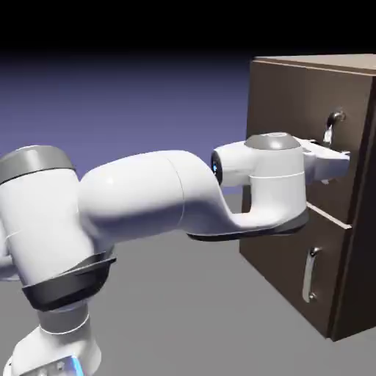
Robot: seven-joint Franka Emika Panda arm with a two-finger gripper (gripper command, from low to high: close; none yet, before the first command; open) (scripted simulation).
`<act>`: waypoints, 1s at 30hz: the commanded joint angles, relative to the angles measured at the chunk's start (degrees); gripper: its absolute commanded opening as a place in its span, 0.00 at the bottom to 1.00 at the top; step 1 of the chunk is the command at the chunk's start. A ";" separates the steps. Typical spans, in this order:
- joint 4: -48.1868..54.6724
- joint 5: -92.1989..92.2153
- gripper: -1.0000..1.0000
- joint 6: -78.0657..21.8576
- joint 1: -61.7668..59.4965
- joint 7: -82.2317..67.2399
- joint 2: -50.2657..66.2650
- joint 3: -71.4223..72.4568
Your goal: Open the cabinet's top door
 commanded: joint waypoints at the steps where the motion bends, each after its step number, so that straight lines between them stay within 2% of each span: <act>1: -0.33 -1.11 0.00 -0.02 -0.90 2.50 1.35 0.46; 7: -6.48 -3.55 0.00 -3.13 -10.84 13.83 8.39 6.95; 19: -24.27 10.62 0.00 -13.92 -35.75 13.68 9.62 28.61; 30: -35.25 27.07 0.00 -18.26 -56.40 13.47 6.40 51.45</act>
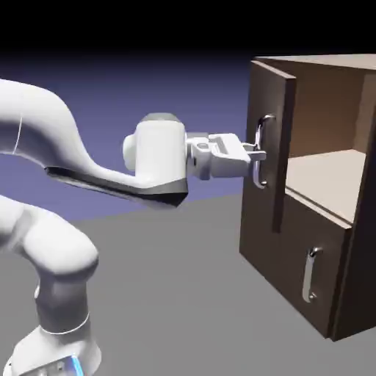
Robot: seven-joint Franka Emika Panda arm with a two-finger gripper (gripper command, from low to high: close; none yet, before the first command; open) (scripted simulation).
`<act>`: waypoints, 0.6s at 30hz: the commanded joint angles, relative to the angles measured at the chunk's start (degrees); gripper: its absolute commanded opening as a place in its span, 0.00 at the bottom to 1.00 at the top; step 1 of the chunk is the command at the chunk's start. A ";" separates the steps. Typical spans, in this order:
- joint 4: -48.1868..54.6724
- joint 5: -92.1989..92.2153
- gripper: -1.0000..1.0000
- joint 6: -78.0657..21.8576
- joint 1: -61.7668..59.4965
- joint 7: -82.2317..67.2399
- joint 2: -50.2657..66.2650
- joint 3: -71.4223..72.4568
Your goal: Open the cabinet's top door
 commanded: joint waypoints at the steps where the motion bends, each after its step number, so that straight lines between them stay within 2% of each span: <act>1: -0.67 1.55 0.00 0.01 -1.80 0.03 -0.37 2.08; 9: -4.73 14.11 0.00 2.85 -16.32 0.17 -4.48 18.69; 18: -7.32 28.72 0.00 11.79 -33.37 -1.22 -12.08 35.47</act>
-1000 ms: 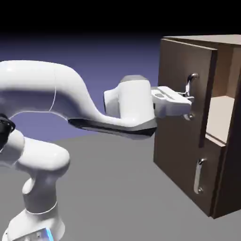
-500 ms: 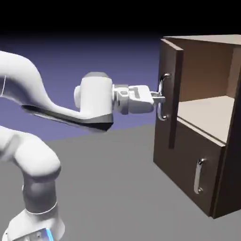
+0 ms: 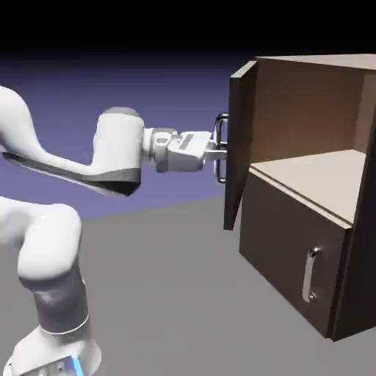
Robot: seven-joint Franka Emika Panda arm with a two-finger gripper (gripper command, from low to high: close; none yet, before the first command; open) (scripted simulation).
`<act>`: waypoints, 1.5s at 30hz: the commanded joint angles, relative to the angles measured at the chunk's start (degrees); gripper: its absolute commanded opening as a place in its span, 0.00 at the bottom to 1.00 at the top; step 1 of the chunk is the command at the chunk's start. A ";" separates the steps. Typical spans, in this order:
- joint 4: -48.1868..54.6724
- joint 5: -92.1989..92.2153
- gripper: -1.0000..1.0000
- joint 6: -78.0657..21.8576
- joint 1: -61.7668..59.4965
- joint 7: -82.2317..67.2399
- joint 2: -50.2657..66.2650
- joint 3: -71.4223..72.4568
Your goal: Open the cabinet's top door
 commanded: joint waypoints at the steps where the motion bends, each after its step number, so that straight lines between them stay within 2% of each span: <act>1: -0.60 2.44 0.00 -0.17 -0.30 -1.58 -1.11 0.93; 10: -5.18 24.87 0.00 -9.97 5.40 -16.42 -9.22 8.01; 21: -1.92 50.86 0.00 -35.67 15.88 -25.06 -11.28 25.81; 29: 10.41 65.26 0.00 -55.60 12.52 -25.93 -6.20 41.52; 45: 43.62 79.23 0.00 -85.88 -13.14 -28.84 -2.53 63.26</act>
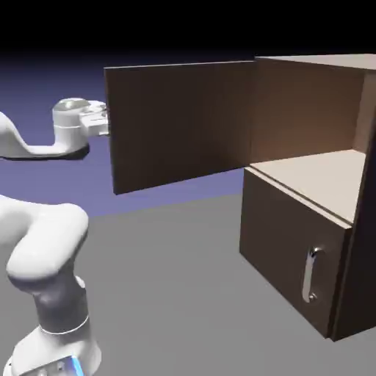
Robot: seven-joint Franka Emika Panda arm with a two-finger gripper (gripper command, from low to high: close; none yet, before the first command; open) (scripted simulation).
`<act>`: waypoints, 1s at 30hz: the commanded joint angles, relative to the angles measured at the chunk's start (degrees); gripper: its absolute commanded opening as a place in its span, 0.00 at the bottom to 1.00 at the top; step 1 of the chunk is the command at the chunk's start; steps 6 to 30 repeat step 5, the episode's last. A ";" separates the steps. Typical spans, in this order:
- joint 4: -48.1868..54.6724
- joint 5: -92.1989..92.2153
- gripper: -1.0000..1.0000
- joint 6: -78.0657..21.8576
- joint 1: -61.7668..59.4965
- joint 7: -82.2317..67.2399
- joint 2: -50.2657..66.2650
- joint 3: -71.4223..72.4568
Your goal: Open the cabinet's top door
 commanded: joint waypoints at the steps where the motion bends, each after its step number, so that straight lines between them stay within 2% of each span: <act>1: 2.08 0.48 0.00 -1.63 -1.72 -0.34 -0.18 0.90; 5: 10.38 2.06 0.00 -7.68 -8.53 -1.89 -1.13 4.06; 30: 10.38 2.06 0.00 -7.68 -8.53 -1.89 -1.13 4.06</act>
